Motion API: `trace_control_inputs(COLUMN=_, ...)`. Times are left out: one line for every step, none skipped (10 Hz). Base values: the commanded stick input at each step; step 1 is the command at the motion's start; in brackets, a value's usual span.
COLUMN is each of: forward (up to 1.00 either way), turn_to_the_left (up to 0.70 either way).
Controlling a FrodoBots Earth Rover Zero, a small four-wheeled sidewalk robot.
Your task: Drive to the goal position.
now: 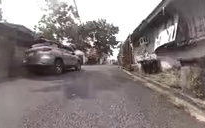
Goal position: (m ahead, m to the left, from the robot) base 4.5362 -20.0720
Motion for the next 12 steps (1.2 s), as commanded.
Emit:
trace_control_inputs(forward=0.7, turn_to_the_left=0.0)
trace_control_inputs(forward=0.7, turn_to_the_left=0.0)
trace_control_inputs(forward=0.7, turn_to_the_left=0.0)
trace_control_inputs(forward=0.7, turn_to_the_left=0.0)
trace_control_inputs(forward=0.7, turn_to_the_left=0.0)
trace_control_inputs(forward=0.7, turn_to_the_left=0.0)
trace_control_inputs(forward=0.7, turn_to_the_left=0.0)
trace_control_inputs(forward=0.7, turn_to_the_left=0.0)
trace_control_inputs(forward=0.7, turn_to_the_left=0.0)
trace_control_inputs(forward=0.7, turn_to_the_left=0.0)
trace_control_inputs(forward=0.7, turn_to_the_left=0.0)
trace_control_inputs(forward=0.7, turn_to_the_left=0.0)
